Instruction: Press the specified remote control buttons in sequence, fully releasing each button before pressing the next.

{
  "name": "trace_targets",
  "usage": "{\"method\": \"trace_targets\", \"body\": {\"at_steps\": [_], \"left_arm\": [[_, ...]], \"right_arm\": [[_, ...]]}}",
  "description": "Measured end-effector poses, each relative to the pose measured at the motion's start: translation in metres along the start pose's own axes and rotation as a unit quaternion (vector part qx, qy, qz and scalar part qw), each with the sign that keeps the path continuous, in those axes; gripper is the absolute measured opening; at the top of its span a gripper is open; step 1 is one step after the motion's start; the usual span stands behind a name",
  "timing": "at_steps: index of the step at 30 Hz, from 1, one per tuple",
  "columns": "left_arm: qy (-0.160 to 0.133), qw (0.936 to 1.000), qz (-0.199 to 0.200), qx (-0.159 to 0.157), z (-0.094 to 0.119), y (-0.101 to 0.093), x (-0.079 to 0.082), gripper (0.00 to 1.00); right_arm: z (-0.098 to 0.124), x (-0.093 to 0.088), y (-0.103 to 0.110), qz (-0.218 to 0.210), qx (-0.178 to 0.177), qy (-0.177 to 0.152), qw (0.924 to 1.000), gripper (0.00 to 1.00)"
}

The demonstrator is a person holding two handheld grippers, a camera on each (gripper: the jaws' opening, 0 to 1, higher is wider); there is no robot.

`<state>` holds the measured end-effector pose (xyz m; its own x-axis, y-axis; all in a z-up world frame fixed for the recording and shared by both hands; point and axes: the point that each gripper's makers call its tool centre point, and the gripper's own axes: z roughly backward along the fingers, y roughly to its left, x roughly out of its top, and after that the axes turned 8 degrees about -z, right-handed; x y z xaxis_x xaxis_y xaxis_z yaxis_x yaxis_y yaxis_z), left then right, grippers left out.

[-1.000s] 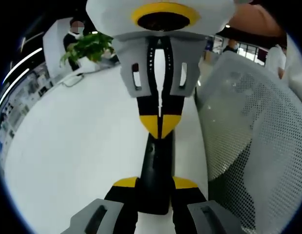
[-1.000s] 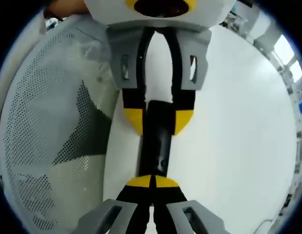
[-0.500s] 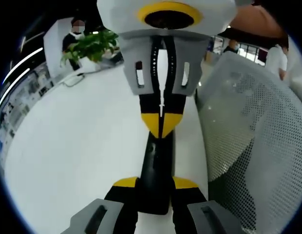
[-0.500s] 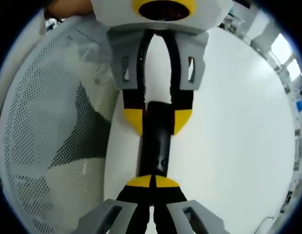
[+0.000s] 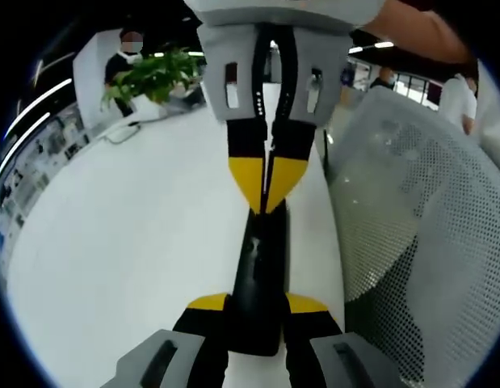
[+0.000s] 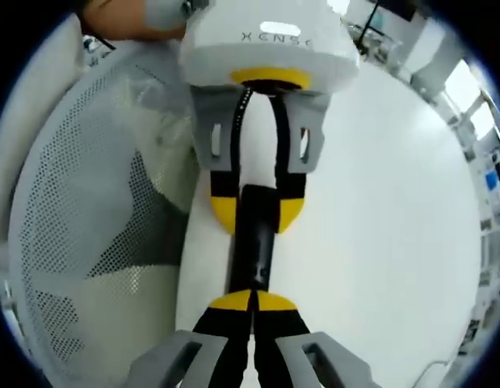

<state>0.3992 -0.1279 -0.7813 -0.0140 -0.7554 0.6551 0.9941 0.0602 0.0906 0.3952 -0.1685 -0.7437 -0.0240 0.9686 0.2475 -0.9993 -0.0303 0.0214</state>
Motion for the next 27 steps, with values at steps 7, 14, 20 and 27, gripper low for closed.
{"method": "trace_targets", "body": {"at_steps": [7,14,20,27], "left_arm": [[-0.001,1.0,0.0,0.0,0.0,-0.001,0.0,0.24],[-0.002,1.0,0.0,-0.001,0.0,0.0,0.0,0.24],[-0.001,1.0,-0.001,-0.002,0.0,0.0,0.0,0.24],[-0.003,1.0,-0.001,-0.003,0.0,0.0,-0.001,0.24]], "right_arm": [[0.011,0.01,-0.003,0.016,-0.004,-0.003,0.9999,0.0],[0.016,0.014,-0.007,0.023,-0.005,-0.004,0.9997,0.0],[0.016,0.016,-0.009,0.025,-0.002,-0.004,0.9997,0.0],[0.01,0.017,-0.011,0.025,0.004,-0.003,0.9997,0.0]]}}
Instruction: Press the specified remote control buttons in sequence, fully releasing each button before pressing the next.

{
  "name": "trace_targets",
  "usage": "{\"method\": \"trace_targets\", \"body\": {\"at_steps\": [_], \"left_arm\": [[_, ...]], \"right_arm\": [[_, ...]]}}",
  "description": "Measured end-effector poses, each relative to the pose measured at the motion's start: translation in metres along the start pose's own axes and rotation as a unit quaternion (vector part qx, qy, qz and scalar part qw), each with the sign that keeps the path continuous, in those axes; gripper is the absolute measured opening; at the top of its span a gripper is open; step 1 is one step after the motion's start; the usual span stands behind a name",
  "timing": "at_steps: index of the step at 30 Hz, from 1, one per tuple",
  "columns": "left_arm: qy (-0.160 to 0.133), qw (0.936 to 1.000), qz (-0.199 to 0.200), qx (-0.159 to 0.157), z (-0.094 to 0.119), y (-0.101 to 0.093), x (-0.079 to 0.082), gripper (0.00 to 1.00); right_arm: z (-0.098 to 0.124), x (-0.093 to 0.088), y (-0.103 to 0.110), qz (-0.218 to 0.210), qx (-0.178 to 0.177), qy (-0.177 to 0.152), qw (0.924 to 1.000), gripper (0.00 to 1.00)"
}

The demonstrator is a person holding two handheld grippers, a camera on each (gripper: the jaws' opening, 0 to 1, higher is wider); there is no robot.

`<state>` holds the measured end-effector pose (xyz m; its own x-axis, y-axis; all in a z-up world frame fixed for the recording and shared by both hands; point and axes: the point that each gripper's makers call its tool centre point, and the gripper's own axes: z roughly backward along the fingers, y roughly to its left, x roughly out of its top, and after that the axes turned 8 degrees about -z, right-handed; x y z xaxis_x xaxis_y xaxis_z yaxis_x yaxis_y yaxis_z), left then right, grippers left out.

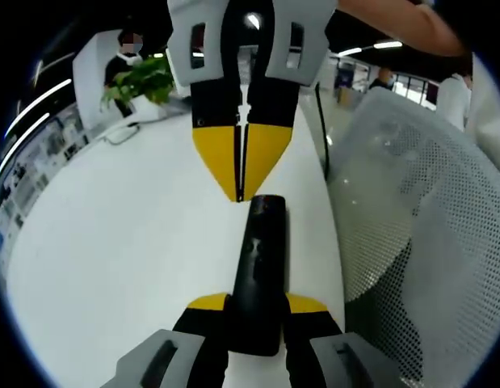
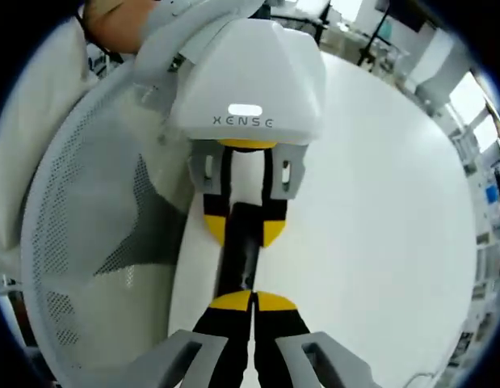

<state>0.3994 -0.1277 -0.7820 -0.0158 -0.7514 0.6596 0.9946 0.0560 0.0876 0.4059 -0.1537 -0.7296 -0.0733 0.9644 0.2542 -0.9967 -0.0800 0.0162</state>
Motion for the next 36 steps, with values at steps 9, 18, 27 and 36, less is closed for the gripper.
{"method": "trace_targets", "body": {"at_steps": [9,18,27,36], "left_arm": [[-0.001,1.0,0.001,0.0,0.0,0.0,0.0,0.24],[-0.004,1.0,0.002,0.001,0.0,0.0,0.001,0.24],[-0.005,1.0,0.002,0.0,0.0,0.0,0.001,0.24],[-0.006,1.0,0.002,0.001,0.0,0.0,0.001,0.24]], "right_arm": [[-0.015,-0.002,0.0,-0.005,0.014,0.004,0.9999,0.0],[-0.027,-0.007,0.001,-0.018,0.026,0.006,0.9995,0.0],[-0.035,-0.007,0.001,-0.026,0.032,0.004,0.9991,0.0],[-0.042,-0.01,0.003,-0.03,0.039,0.008,0.9988,0.0]]}}
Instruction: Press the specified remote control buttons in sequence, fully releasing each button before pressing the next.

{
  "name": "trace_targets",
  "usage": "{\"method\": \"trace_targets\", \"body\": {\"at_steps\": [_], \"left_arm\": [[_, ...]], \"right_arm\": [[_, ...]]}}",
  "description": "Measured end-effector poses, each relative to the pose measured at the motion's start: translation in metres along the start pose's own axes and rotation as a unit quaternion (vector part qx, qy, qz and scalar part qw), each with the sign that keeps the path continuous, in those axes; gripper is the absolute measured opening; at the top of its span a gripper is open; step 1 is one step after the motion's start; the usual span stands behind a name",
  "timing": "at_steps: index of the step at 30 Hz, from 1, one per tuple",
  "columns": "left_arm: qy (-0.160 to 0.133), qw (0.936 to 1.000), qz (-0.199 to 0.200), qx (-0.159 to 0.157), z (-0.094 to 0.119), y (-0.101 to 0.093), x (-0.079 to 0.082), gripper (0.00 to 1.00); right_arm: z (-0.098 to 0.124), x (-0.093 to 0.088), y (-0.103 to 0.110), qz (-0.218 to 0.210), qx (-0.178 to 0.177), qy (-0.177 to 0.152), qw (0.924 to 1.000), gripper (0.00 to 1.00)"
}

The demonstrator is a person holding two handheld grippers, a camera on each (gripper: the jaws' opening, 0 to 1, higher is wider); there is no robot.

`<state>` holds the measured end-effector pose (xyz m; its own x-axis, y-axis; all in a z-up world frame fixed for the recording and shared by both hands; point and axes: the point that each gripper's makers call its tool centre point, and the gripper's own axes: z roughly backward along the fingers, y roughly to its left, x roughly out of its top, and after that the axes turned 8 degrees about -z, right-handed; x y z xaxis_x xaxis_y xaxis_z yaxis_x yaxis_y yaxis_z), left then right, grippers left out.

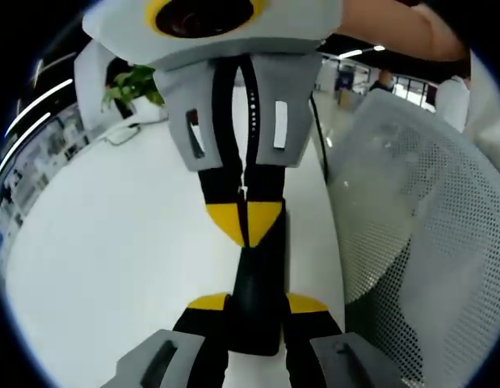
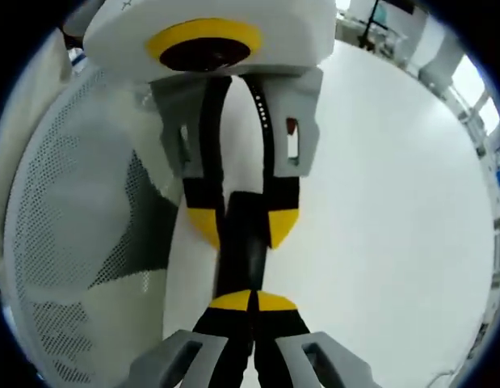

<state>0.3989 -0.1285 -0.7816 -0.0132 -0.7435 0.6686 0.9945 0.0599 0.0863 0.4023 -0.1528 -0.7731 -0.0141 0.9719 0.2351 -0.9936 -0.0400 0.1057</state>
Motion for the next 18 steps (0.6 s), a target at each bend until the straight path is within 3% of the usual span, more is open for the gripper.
{"method": "trace_targets", "body": {"at_steps": [18], "left_arm": [[-0.004,1.0,0.0,0.001,-0.0002,0.0016,-0.0006,0.24]], "right_arm": [[-0.0025,0.0004,-0.0013,-0.004,0.006,0.007,0.9999,0.0]]}}
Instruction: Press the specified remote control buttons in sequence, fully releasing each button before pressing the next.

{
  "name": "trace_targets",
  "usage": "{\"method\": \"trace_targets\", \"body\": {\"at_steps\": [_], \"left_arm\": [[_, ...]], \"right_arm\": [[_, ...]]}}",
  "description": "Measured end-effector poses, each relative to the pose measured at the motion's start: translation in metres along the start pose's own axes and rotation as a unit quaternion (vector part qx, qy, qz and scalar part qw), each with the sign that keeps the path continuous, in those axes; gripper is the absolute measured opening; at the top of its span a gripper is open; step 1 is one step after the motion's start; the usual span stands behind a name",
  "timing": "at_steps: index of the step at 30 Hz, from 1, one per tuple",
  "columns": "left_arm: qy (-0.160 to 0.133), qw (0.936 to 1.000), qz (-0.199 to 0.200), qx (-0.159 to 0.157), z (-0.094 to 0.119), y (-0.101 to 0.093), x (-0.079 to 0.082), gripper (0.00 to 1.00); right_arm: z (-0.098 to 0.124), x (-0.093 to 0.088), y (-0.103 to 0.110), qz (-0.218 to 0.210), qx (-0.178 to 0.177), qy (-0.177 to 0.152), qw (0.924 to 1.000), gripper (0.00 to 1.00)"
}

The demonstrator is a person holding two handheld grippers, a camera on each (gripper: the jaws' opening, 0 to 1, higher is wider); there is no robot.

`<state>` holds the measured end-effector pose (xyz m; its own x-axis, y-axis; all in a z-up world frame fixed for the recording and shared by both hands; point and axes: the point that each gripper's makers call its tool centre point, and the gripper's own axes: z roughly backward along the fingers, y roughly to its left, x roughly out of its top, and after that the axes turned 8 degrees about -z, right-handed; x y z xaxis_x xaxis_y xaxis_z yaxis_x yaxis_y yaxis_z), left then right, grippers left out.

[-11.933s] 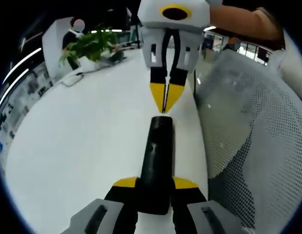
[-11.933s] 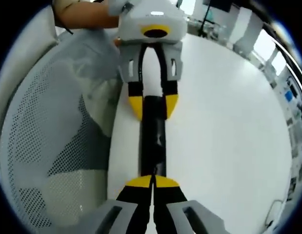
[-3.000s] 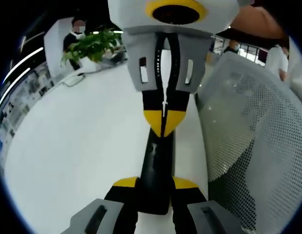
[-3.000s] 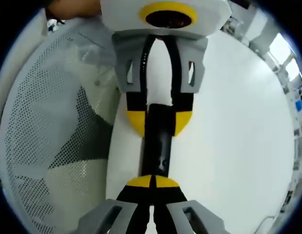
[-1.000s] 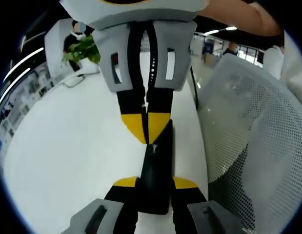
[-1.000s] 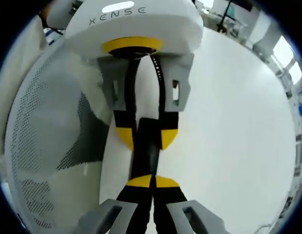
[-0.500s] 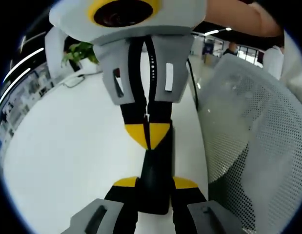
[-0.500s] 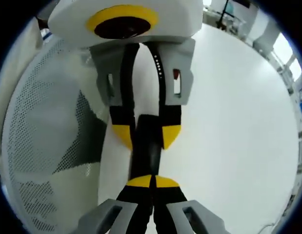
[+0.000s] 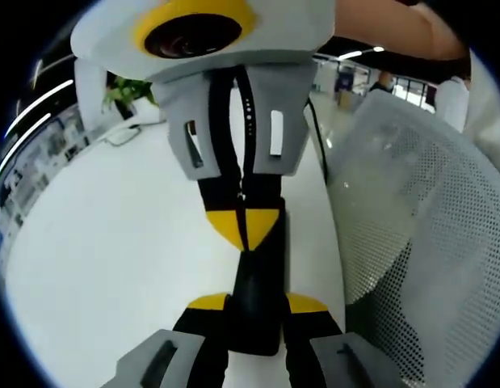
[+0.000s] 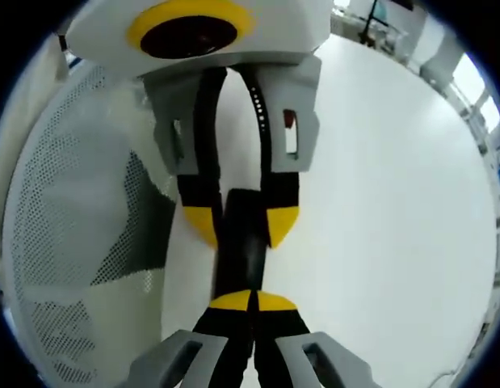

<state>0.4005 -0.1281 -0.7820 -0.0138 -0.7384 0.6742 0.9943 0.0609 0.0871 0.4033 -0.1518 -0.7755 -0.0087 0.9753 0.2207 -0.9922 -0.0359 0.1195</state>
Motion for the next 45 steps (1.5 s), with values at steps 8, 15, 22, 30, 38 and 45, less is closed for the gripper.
{"method": "trace_targets", "body": {"at_steps": [8,15,22,30,38,45], "left_arm": [[0.0,1.0,0.0,0.001,0.0,0.001,0.001,0.24],[-0.008,1.0,0.002,0.003,0.0,0.001,0.001,0.24],[-0.014,0.9999,0.001,0.005,0.0,0.0,0.001,0.24],[-0.021,0.9998,0.0,0.006,0.0,0.0,0.002,0.24],[-0.025,0.9997,0.001,0.006,0.0,0.0,0.003,0.24],[-0.029,0.9996,0.0,0.006,0.0,-0.001,0.003,0.24]], "right_arm": [[0.0,0.0,0.0,0.01,0.002,0.01,0.9999,0.0],[0.0,-0.001,0.0,0.009,-0.003,0.006,0.9999,0.0],[0.005,-0.002,0.0,0.001,-0.014,-0.01,0.9998,0.0],[0.02,-0.004,0.004,-0.009,-0.027,-0.023,0.9993,0.0],[0.033,-0.004,0.007,-0.008,-0.036,-0.026,0.999,0.0],[0.047,0.002,0.008,-0.011,-0.042,-0.032,0.9986,0.0]]}}
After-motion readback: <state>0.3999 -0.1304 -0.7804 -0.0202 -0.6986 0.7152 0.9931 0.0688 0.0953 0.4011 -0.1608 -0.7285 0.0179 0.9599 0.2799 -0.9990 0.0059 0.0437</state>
